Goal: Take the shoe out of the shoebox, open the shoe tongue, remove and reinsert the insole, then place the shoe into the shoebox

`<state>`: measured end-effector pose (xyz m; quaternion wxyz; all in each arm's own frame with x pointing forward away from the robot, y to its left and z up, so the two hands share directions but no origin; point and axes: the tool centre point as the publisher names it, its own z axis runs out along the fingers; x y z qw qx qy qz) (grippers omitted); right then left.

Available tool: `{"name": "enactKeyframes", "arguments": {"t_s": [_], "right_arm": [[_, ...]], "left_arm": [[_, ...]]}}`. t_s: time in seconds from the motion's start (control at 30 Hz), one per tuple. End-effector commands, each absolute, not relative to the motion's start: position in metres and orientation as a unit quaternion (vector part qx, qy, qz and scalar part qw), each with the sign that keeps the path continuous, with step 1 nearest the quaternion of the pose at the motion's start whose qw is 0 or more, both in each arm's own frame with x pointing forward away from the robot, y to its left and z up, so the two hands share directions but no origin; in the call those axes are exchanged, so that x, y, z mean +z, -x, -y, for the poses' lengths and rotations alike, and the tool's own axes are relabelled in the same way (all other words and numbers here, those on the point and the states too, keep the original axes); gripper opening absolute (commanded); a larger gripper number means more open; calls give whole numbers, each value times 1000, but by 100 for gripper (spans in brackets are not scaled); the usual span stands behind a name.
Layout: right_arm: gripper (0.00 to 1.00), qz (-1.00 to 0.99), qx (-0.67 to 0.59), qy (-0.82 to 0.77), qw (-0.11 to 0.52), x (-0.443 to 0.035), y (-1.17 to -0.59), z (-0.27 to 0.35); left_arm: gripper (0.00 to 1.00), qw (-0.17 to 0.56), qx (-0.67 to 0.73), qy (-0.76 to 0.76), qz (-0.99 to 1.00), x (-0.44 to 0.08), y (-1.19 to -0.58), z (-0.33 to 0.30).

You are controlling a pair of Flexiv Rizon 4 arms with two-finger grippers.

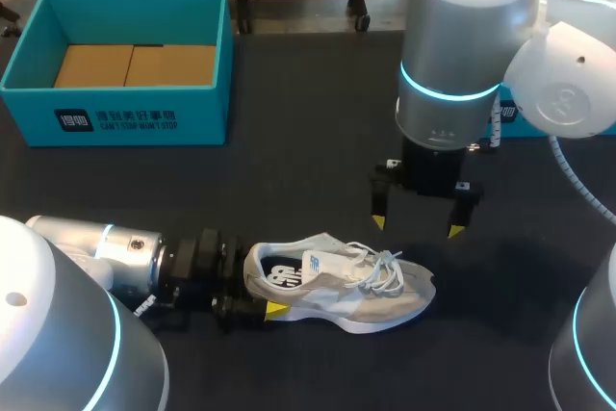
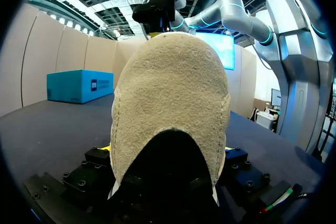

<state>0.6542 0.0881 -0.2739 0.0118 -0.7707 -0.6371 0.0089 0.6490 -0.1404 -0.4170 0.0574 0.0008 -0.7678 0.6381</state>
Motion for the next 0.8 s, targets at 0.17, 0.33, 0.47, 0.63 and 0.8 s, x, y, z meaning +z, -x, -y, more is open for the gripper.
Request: {"name": "enactKeyframes", "arguments": {"t_s": [0.17,0.33,0.47,0.63,0.8], "right_arm": [[100,630,21,776,-27,-278,-639,-136],[100,623,41,779,-62,-278,-628,-168],[100,602,63,792,-77,-280,-627,-181],[100,582,74,804,-97,-286,-625,-202],[100,573,86,807,-114,-295,-623,-221]], "left_arm": [[0,56,638,-2,768,-417,-648,141],[0,56,638,-2,768,-417,-648,141],[0,56,638,-2,768,-417,-648,141],[0,56,638,-2,768,-417,-648,141],[0,56,638,-2,768,-417,-648,141]]}}
